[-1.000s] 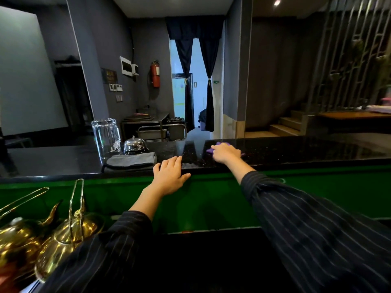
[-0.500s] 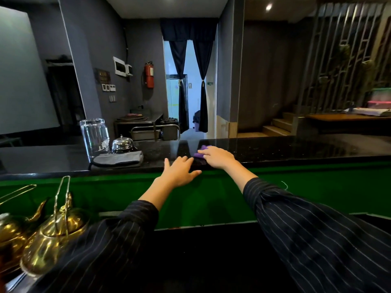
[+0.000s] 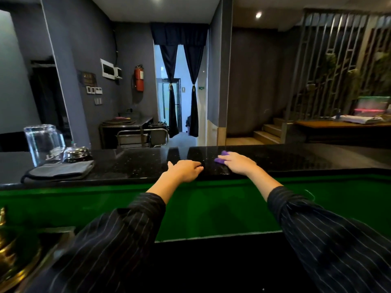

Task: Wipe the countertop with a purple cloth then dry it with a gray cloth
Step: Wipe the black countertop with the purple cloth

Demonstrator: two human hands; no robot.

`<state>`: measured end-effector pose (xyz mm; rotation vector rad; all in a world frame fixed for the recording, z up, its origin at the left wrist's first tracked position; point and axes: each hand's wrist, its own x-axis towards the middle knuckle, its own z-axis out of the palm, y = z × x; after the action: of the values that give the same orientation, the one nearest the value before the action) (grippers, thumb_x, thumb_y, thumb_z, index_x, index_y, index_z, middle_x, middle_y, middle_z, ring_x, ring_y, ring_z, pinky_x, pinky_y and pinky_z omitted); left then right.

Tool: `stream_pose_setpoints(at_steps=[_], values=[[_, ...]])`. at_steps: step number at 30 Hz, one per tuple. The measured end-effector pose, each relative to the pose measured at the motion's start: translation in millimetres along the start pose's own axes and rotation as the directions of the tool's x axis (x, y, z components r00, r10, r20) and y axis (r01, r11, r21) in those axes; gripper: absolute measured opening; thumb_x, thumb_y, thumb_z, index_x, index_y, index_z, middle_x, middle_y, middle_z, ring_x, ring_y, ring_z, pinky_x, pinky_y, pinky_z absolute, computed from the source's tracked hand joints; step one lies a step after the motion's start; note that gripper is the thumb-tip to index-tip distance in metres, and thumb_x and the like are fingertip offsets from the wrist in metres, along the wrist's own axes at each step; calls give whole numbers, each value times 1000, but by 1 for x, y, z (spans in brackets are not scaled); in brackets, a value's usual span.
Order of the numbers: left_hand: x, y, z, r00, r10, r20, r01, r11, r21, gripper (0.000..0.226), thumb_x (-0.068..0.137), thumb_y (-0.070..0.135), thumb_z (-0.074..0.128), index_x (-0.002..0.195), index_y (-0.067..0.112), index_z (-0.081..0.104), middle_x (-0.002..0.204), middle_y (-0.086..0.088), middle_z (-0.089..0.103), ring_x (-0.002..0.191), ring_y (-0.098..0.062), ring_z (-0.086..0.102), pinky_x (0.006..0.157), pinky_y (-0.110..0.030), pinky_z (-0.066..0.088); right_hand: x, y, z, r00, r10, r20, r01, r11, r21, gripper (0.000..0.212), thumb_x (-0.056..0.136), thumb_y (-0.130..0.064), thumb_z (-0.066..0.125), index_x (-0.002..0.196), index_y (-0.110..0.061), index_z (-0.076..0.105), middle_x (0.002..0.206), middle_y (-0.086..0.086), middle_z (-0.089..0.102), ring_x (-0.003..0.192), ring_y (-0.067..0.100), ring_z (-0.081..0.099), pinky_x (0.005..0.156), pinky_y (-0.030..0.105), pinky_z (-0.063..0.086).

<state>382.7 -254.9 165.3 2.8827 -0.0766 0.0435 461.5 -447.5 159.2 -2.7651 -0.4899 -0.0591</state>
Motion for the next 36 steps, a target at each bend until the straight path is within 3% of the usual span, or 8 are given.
stream_pose_setpoints(at_steps=[8,11,14,18,22,25,32,36], values=[[50,61,29,1000,-20,-16,20,1000,-22,48,98,46,26,144,36,34,152,-5,37,141,-32,31,112,-62,13,26,65,-16,905,401,-145,-418,901,-115,46,98,-39,36,142,-27,42,149,11,36,139,36,31,111,59,24],[60,62,28,997,-73,-4,73,997,-14,48,97,50,24,143,43,32,156,-1,30,143,-29,29,115,-55,17,35,38,-6,998,60,-12,-61,991,-117,45,100,-38,34,144,-31,40,156,3,31,144,31,25,113,61,23],[64,54,29,997,-70,-37,69,997,-37,45,98,49,23,141,45,34,157,2,28,143,-25,29,117,-51,21,36,38,-11,956,-249,157,251,968,9,49,103,-21,34,151,-24,29,163,-1,16,150,22,13,118,42,24],[61,51,35,992,-43,-117,39,999,-31,42,98,45,27,138,45,40,154,3,34,141,-24,34,115,-50,25,45,95,-38,949,-208,236,174,972,159,53,101,-11,37,152,-23,25,163,2,8,150,24,11,108,37,36],[60,56,37,985,-36,-169,37,999,-1,41,98,41,29,137,42,44,152,4,38,138,-23,38,113,-48,30,83,145,-45,985,26,171,-23,1000,-20,51,104,-32,27,154,-25,19,164,7,5,151,26,8,120,39,11],[60,57,39,976,-36,-213,38,999,4,40,97,40,31,133,45,47,147,8,45,133,-21,44,107,-45,39,121,140,-32,980,119,159,-102,989,-110,61,97,-53,22,153,-29,19,164,6,7,151,29,6,121,53,8],[59,61,37,951,-110,-288,107,994,-28,39,93,32,39,128,44,54,137,0,57,122,-26,54,95,-38,45,192,38,28,967,-148,208,187,964,-186,76,79,-65,18,150,-38,22,163,0,16,150,29,14,117,59,15],[54,62,38,943,-138,-304,132,990,-41,38,92,31,39,124,40,59,133,-6,59,117,-32,56,93,-39,46,121,-1,5,885,-357,299,389,920,-51,48,105,-22,27,152,-12,26,161,6,19,149,21,17,113,23,10]])
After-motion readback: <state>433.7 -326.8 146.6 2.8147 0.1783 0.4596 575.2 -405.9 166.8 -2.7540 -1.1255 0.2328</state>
